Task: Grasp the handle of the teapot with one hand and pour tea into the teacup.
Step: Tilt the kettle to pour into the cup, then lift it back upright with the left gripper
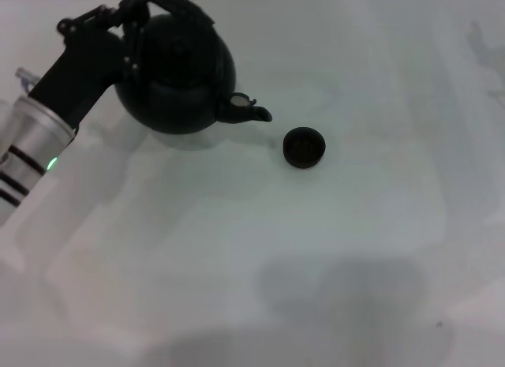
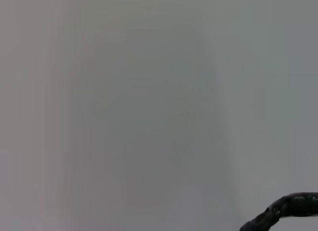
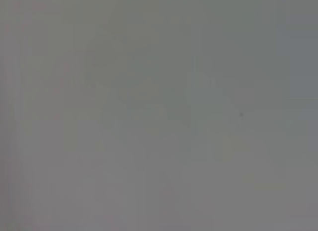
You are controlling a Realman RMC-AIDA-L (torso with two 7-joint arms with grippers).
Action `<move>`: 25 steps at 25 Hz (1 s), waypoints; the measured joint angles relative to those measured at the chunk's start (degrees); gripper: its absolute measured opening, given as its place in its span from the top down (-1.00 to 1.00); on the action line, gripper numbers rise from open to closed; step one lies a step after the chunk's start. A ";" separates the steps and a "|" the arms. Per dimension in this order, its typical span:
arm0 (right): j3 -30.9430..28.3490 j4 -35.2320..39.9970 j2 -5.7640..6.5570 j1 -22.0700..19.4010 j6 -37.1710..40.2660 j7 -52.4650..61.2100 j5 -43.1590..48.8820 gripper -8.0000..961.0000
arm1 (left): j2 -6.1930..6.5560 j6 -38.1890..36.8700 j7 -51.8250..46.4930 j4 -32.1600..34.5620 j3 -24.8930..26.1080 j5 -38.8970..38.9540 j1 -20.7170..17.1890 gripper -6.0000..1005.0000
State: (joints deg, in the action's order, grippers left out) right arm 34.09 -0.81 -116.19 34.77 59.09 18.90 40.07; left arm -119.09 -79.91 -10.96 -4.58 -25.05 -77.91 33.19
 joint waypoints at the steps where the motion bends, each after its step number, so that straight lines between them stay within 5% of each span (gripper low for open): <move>1: 0.02 0.00 0.00 0.00 -0.01 0.00 0.01 -0.72 | 0.00 0.20 0.06 0.52 -0.01 -0.79 0.53 0.75; 25: -0.07 -0.01 0.03 0.74 -0.51 0.00 -0.15 -0.72 | -0.53 8.52 18.10 -1.34 0.56 -3.63 8.24 0.76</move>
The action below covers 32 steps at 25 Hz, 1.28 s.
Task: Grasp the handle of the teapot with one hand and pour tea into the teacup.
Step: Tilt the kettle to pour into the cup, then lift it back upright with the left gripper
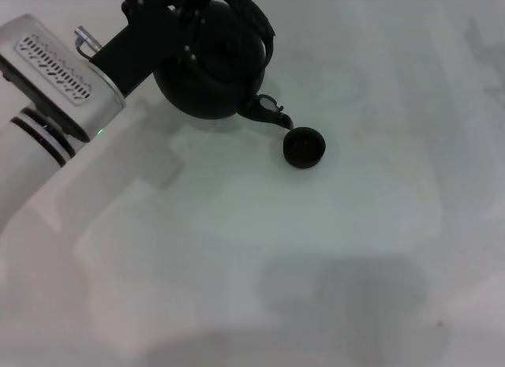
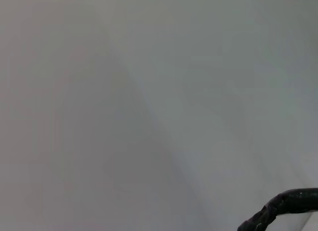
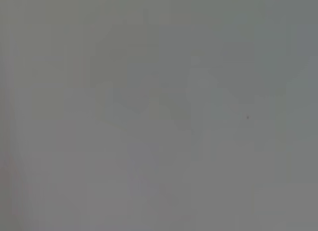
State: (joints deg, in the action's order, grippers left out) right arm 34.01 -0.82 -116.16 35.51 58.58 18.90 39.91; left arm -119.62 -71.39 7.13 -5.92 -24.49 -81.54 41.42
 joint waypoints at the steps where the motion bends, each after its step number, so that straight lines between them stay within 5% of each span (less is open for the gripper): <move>1: 0.00 0.00 0.02 0.07 0.00 0.00 -0.01 -0.72 | 0.00 0.00 0.00 0.00 0.00 0.00 0.00 0.76; 32: -1.30 0.13 0.15 1.06 -0.05 0.00 -0.01 -0.72 | 0.01 2.60 5.70 -0.27 1.19 -2.93 2.26 0.78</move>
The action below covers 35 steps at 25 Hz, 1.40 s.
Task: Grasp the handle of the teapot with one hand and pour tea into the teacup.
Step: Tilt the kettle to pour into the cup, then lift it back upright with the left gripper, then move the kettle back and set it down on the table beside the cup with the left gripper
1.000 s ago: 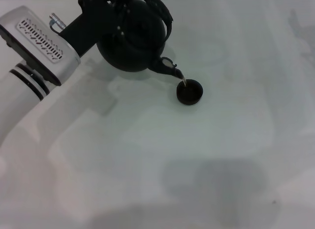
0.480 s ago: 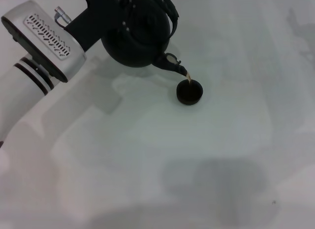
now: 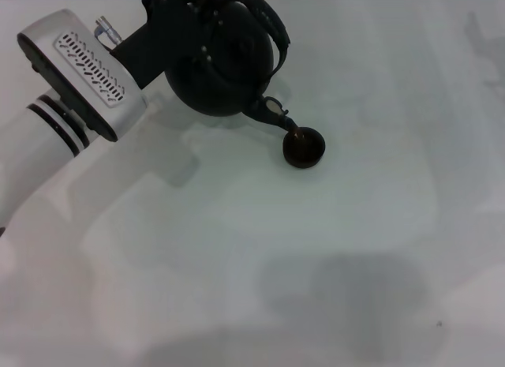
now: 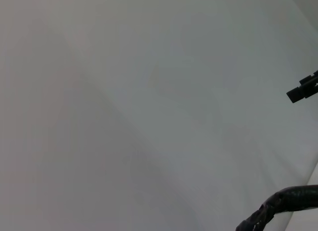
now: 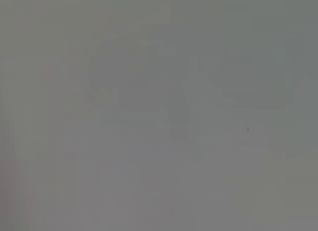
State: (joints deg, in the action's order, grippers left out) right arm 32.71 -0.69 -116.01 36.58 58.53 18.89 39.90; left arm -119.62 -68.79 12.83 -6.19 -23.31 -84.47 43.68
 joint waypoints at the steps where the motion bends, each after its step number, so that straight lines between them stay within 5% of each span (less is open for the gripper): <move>1: -0.01 0.02 0.00 0.02 0.00 0.00 0.00 -0.72 | 0.00 0.02 0.12 -0.02 0.05 0.00 0.00 0.78; 25: -0.02 0.08 -0.01 0.16 -0.01 0.00 0.00 -0.72 | -0.09 -0.01 -2.20 -4.80 4.06 0.90 -1.06 0.78; 35: -0.02 -0.01 -0.05 -0.35 -0.69 0.00 0.00 -0.72 | -0.12 -4.31 -1.95 -12.12 19.11 0.94 -7.96 0.78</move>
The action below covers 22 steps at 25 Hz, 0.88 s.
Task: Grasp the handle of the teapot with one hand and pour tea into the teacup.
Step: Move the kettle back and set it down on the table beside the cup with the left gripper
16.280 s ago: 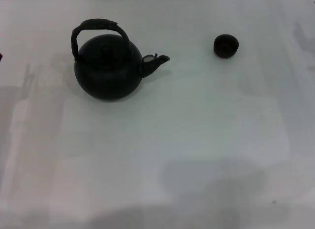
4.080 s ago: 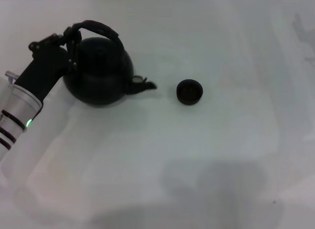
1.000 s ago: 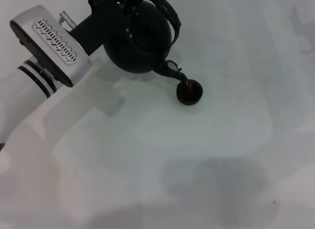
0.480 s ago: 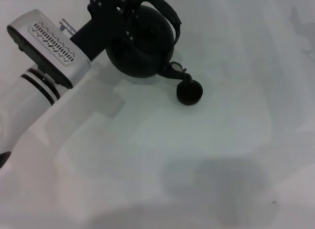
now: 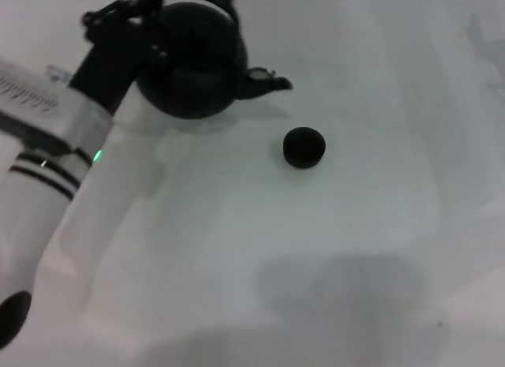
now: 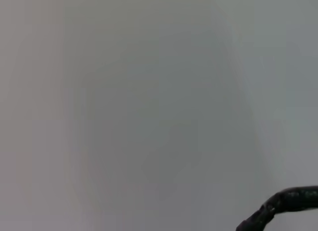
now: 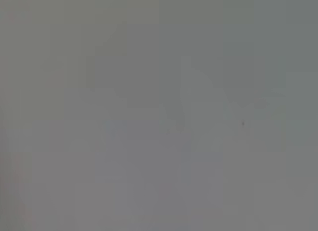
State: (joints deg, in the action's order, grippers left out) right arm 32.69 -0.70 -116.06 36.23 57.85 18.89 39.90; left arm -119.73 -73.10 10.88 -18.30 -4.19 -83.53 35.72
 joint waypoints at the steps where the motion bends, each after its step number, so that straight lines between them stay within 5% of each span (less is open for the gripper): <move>1: 0.01 0.00 0.02 0.01 -0.17 0.00 0.01 -0.72 | -0.03 -1.06 -0.05 -0.42 1.26 0.00 -1.20 0.78; 9: 0.00 0.06 0.16 -0.01 -0.55 -0.08 0.00 -0.72 | -0.18 -4.15 -0.27 -2.93 7.14 1.31 -8.31 0.78; 22: 0.46 0.09 0.16 0.57 -0.92 -0.06 0.21 -0.72 | -0.63 -0.77 -0.32 -7.68 7.21 3.55 -8.47 0.78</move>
State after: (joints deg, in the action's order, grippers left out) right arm 33.15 -0.61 -115.91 36.80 56.93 18.83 40.11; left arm -120.36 -73.86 10.56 -25.99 3.02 -79.98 27.25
